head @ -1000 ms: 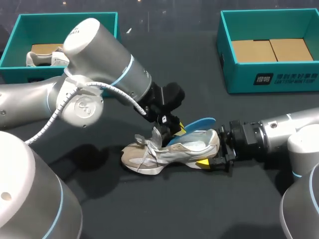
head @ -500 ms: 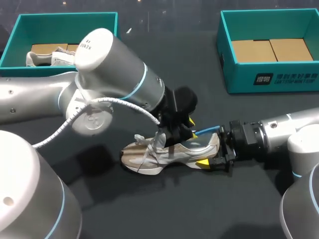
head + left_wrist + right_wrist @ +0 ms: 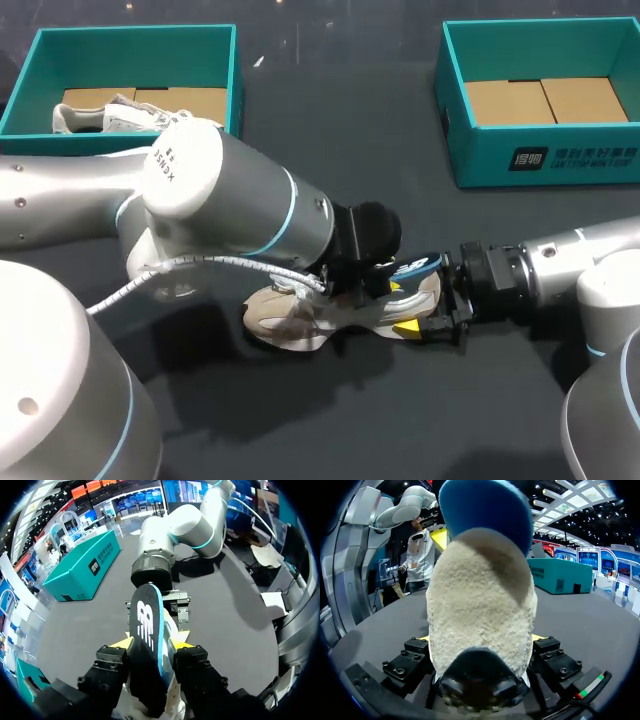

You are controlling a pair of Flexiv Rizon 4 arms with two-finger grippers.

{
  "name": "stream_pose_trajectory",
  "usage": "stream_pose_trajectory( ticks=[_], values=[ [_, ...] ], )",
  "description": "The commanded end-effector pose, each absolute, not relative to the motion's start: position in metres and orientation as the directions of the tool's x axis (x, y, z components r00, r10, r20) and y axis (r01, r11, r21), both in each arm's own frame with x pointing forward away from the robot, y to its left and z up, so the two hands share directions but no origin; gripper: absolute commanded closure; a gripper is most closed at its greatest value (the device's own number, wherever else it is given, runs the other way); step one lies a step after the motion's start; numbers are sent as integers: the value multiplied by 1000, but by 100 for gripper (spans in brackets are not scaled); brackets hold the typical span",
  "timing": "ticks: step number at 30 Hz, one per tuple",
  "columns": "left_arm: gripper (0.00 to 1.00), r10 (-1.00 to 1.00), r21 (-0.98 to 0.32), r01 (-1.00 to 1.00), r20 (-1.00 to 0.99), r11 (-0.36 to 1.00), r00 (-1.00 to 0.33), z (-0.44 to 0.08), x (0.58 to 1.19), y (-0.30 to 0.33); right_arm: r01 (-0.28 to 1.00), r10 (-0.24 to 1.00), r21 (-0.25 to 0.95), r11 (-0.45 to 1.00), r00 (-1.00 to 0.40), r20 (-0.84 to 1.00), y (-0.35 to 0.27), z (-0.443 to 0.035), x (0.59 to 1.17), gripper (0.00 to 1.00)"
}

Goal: Take the shoe out of the shoebox, open the shoe tongue, remove and reinsert the insole, then place the shoe into the shoebox

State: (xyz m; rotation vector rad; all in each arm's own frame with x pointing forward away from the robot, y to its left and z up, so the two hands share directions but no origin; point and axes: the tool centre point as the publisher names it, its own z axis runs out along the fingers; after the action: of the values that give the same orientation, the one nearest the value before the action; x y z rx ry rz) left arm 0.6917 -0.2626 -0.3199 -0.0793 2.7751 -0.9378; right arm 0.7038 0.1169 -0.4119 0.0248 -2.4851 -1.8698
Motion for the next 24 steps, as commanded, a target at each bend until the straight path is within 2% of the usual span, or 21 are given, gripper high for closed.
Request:
stream_pose_trajectory(
  ticks=[1, 7, 8, 9, 10, 11, 24],
  values=[
    [57, -143, -600, 19, -221, 800, -965, -326, 690, -271, 6, -30, 960, 281, -999, 15, 118, -412, 703, 100],
    [60, -154, -591, 21, -246, 807, -957, -333, 694, -275, 6, -30, 960, 281, -999, 15, 118, -412, 703, 100],
    [64, -155, -590, 21, -246, 807, -957, -334, 694, -275, 6, -30, 960, 281, -999, 15, 118, -412, 703, 100],
    [77, -155, -590, 20, -245, 807, -957, -335, 695, -275, 6, -30, 960, 281, -999, 15, 118, -412, 703, 100],
    [96, -160, -590, 17, -247, 808, -956, -336, 695, -275, 6, -30, 960, 281, -999, 15, 118, -412, 703, 100],
    [100, -166, -591, 13, -248, 806, -955, -336, 696, -275, 6, -30, 960, 281, -999, 15, 118, -412, 703, 100],
    [100, -245, -648, -33, -241, 761, -939, -315, 715, -281, 6, -30, 960, 281, -999, 15, 118, -412, 703, 100]
  ],
)
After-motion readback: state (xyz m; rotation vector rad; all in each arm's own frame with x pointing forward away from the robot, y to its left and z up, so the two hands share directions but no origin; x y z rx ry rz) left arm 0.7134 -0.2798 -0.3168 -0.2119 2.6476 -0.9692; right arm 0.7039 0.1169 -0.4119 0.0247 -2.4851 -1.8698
